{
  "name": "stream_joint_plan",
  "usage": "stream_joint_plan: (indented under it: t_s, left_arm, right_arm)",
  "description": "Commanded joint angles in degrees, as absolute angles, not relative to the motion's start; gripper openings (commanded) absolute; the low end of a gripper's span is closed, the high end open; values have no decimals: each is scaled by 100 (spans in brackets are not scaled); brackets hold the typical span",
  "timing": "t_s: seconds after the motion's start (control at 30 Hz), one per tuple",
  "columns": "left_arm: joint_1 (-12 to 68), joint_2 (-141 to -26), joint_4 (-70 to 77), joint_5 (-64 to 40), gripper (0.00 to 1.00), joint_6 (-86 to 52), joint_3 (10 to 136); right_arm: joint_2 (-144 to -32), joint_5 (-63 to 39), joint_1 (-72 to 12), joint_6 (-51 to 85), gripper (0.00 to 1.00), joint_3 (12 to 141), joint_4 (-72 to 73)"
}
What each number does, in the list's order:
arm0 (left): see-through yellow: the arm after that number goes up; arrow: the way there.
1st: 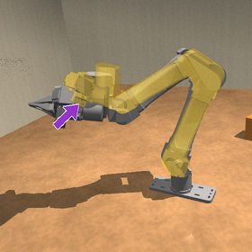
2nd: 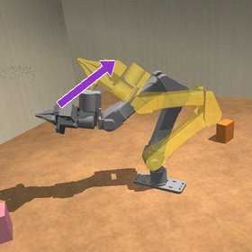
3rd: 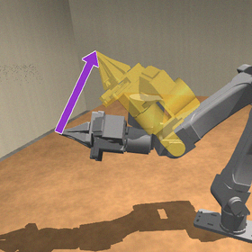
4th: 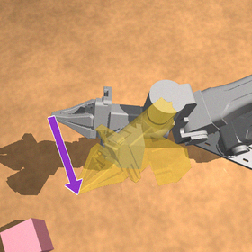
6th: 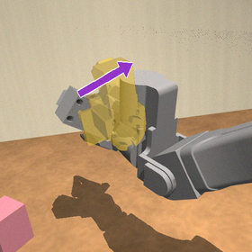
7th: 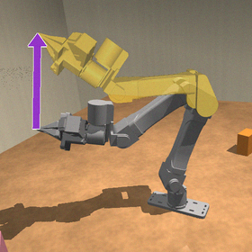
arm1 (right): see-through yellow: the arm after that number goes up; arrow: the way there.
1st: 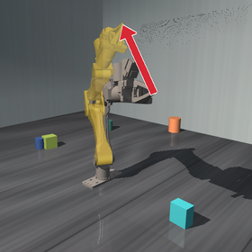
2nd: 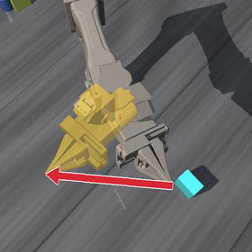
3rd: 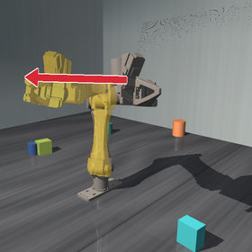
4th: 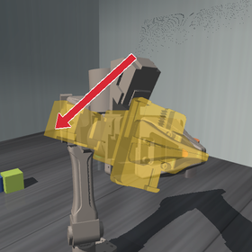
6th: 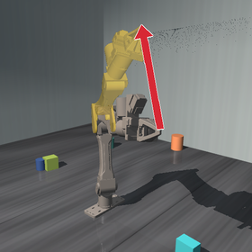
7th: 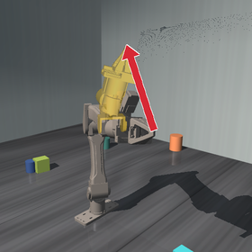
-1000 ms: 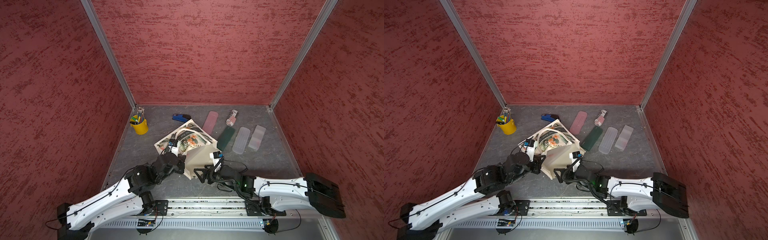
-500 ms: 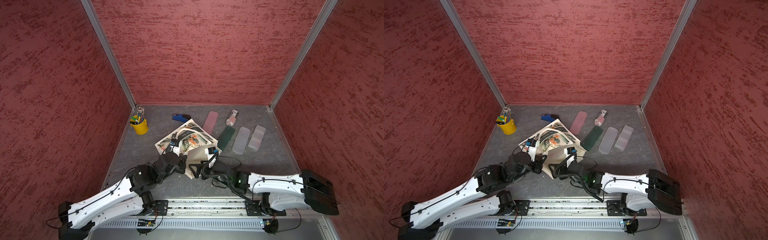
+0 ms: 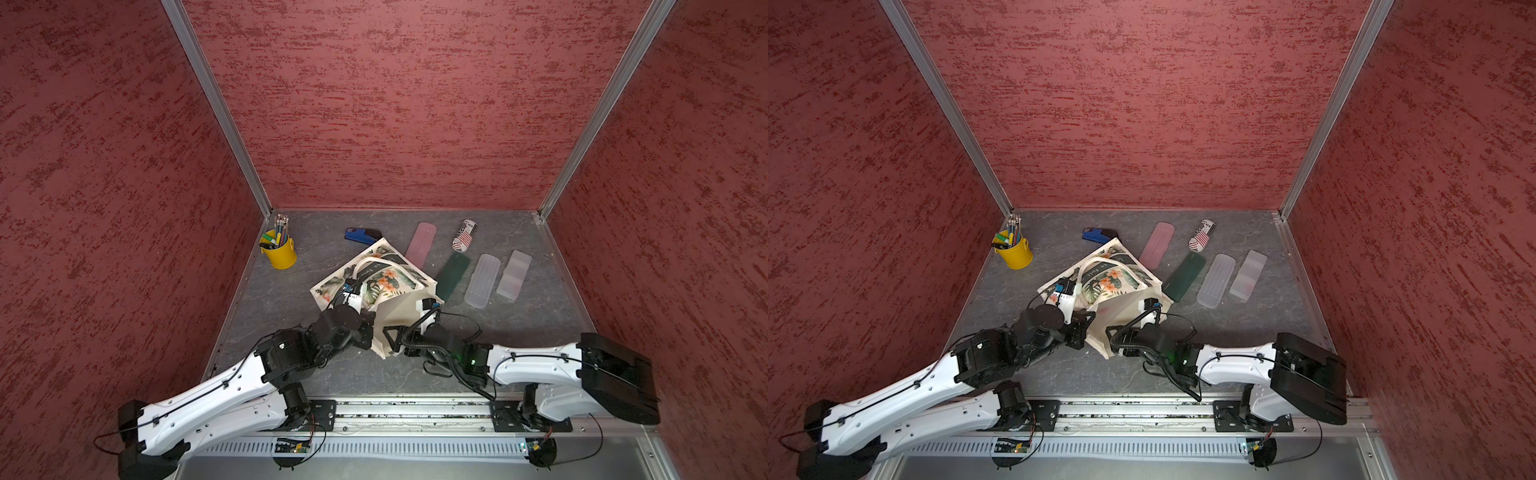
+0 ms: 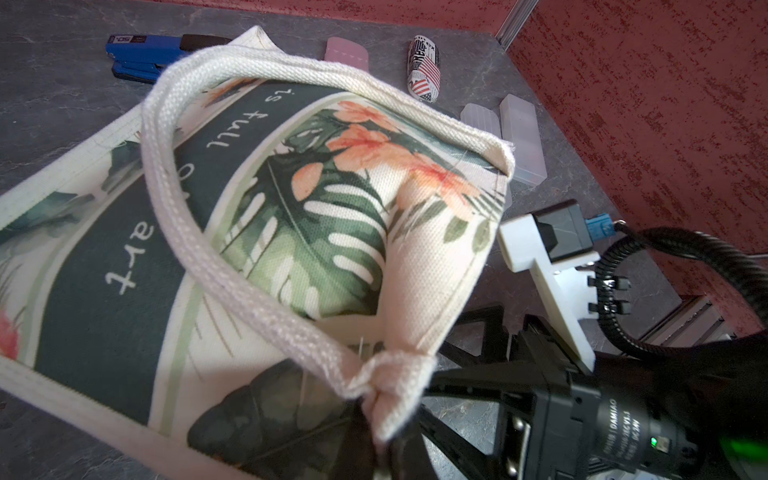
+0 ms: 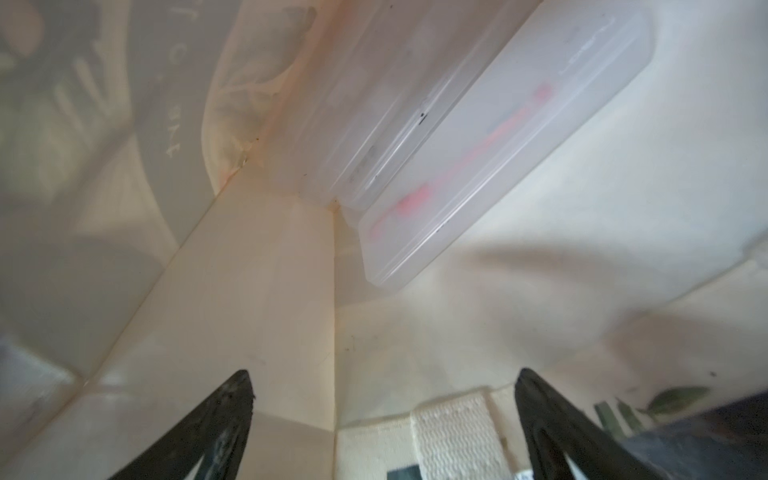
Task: Take out the pencil case from the canvas bag
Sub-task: Pick up the pencil case from the canvas bag.
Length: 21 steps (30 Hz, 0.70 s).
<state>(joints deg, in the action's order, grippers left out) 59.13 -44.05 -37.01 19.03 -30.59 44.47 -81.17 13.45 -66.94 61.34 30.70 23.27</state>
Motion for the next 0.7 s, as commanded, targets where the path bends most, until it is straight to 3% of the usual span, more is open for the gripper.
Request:
stream_joint_plan:
  t_s: [0.0, 0.23, 0.67]
  left_arm:
    - [5958, -4416, -3475, 1749, 0, -3032, 4675]
    - [6047, -4484, -3502, 1740, 0, -3028, 4751]
    - [6237, -4451, -3650, 1865, 0, -3085, 4812]
  right_arm:
    - [-8296, 1085, -6568, 6398, 99, 3147, 2913]
    - [-8913, 677, -6226, 6797, 99, 3108, 3800]
    - [-10114, 835, -6029, 7919, 99, 3102, 5226]
